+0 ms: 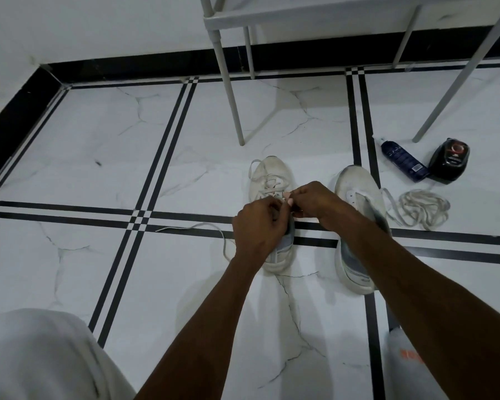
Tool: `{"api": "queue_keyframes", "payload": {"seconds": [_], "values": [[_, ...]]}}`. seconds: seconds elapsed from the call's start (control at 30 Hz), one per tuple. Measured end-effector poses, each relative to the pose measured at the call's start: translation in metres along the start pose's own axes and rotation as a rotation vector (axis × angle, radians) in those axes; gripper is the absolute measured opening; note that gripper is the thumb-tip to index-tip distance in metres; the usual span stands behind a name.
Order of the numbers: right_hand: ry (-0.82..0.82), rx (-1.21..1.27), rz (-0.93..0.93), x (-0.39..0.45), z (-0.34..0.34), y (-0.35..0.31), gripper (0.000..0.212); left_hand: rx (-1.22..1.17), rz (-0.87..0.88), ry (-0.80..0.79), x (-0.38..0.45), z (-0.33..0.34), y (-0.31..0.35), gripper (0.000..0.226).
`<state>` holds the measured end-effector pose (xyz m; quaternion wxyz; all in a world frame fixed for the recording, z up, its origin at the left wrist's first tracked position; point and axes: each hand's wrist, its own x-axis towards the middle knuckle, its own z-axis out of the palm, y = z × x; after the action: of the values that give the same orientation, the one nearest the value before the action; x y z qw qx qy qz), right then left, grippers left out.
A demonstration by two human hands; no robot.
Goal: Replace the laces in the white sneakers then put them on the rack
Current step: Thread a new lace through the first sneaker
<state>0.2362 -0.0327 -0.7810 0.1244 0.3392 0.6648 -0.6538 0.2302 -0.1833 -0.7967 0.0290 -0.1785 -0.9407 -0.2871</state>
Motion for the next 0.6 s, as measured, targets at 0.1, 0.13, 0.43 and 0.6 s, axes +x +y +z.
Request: {"api": "queue_keyframes", "payload": {"seconds": [0.1,0.13,0.43,0.6], "values": [[-0.006,-0.005,-0.002,0.003,-0.010,-0.004,0.013,0.047,0.033,-0.005,-0.005,0.003,-0.005,0.036],[0.082,0.040,-0.010,0.006,-0.020,-0.006,0.011,0.034,0.021,-0.006,-0.005,0.004,-0.007,0.035],[0.578,-0.357,-0.612,0.013,-0.048,-0.002,0.040,-0.026,-0.019,-0.004,-0.007,0.003,-0.004,0.035],[0.172,-0.742,-0.552,0.014,0.002,0.018,0.023,-0.045,-0.001,-0.009,-0.006,0.006,-0.007,0.035]]}}
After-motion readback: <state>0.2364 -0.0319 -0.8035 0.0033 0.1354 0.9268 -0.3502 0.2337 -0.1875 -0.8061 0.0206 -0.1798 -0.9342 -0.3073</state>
